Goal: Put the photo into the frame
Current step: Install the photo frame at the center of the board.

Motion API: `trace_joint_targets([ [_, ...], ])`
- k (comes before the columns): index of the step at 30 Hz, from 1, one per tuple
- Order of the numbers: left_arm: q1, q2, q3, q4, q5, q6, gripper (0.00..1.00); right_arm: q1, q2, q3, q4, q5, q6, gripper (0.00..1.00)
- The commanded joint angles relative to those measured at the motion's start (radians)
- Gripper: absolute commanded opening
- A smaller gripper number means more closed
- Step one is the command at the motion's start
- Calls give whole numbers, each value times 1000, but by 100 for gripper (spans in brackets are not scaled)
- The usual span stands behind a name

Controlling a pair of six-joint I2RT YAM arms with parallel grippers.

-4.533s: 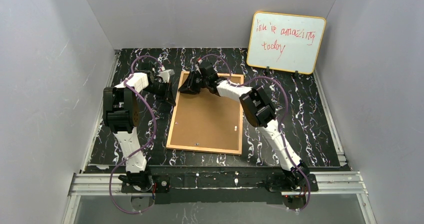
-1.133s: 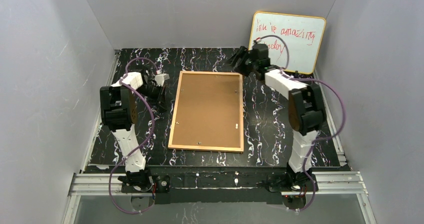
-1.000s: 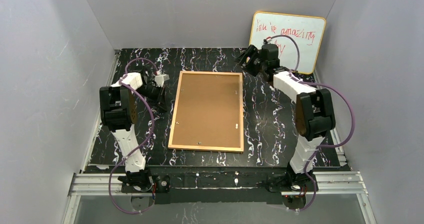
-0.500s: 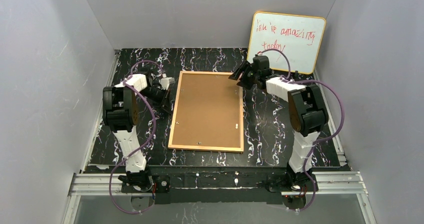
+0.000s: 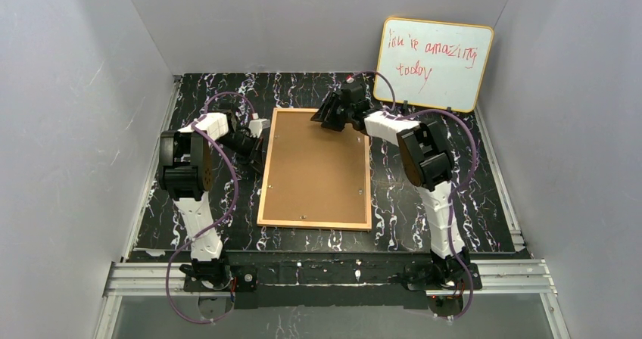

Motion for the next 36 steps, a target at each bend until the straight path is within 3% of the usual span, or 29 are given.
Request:
trace_joint_targets([
  [1,-19,10,-42,0,-44,18,0,-10,45,86,-22,28,10,58],
  [27,-19,7,-56,12,-36,14,0,-10,108,163,-51,304,-47,49],
  [36,-20,3,-64,16,-43,15,0,-10,124,188,-36,288,-44,48],
])
